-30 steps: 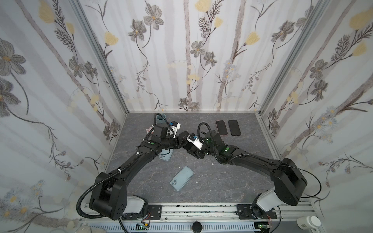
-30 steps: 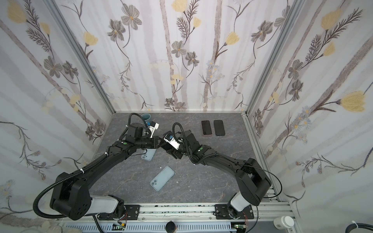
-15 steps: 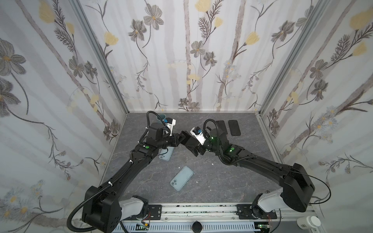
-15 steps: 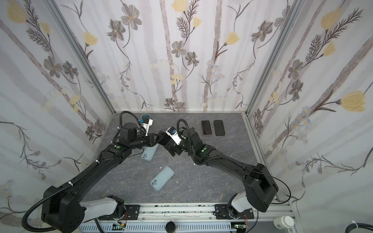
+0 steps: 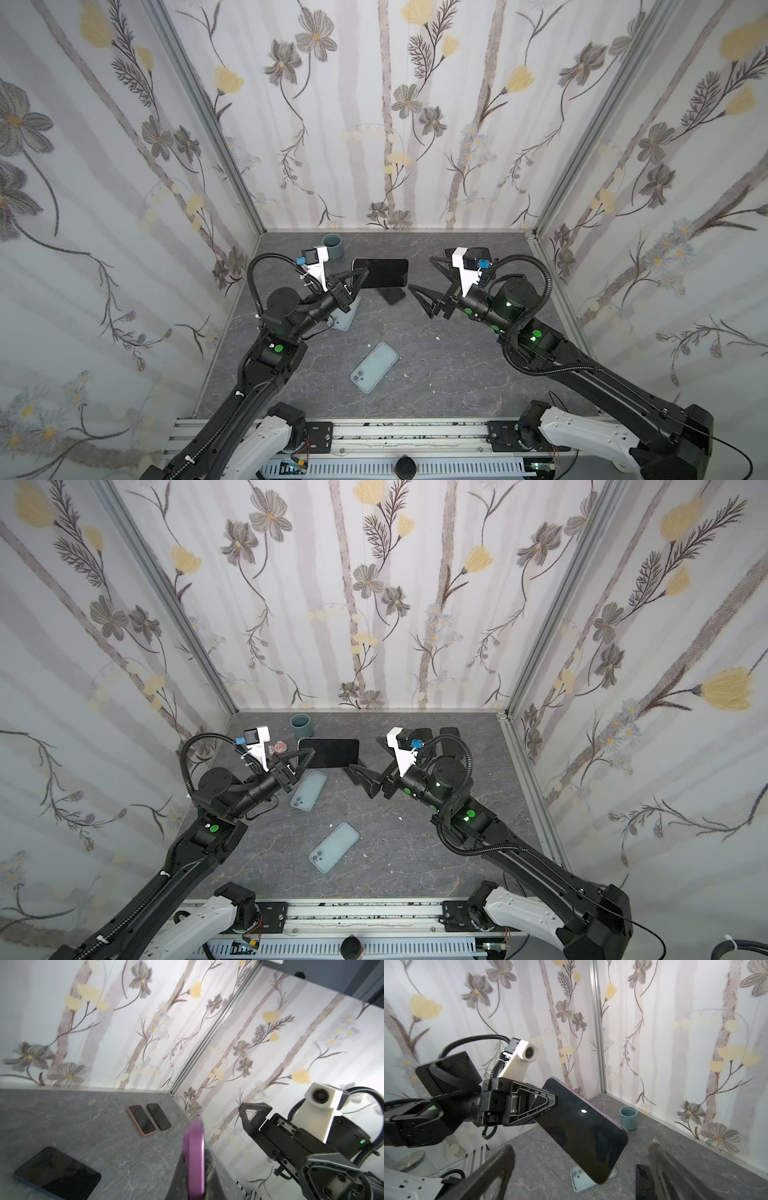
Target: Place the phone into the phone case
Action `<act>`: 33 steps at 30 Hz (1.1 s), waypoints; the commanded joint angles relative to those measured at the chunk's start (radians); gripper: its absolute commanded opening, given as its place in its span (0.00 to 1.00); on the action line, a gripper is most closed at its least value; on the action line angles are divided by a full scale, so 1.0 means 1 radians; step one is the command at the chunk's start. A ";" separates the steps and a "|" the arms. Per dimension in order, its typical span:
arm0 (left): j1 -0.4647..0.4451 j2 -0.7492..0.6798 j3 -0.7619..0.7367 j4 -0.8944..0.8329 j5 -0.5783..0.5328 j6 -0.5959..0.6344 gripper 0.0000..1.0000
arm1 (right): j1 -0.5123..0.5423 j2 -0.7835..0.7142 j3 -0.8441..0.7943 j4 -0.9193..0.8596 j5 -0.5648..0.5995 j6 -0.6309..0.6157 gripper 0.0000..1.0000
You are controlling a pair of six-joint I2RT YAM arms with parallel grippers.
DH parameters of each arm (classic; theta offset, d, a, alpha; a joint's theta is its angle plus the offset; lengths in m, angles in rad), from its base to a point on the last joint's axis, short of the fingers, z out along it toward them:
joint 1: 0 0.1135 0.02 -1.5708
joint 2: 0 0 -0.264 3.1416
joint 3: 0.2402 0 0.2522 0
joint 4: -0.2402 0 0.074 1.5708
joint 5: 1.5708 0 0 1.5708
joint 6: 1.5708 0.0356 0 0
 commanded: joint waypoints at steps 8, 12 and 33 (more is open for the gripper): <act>-0.002 -0.006 -0.102 0.626 0.157 -0.251 0.00 | -0.017 -0.057 -0.003 0.093 -0.195 0.176 0.77; -0.007 0.004 -0.122 0.741 0.191 -0.301 0.00 | -0.017 -0.041 0.004 0.127 -0.245 0.201 0.73; -0.031 -0.005 -0.120 0.758 0.290 -0.282 0.00 | 0.007 0.059 0.033 0.301 -0.518 0.303 0.21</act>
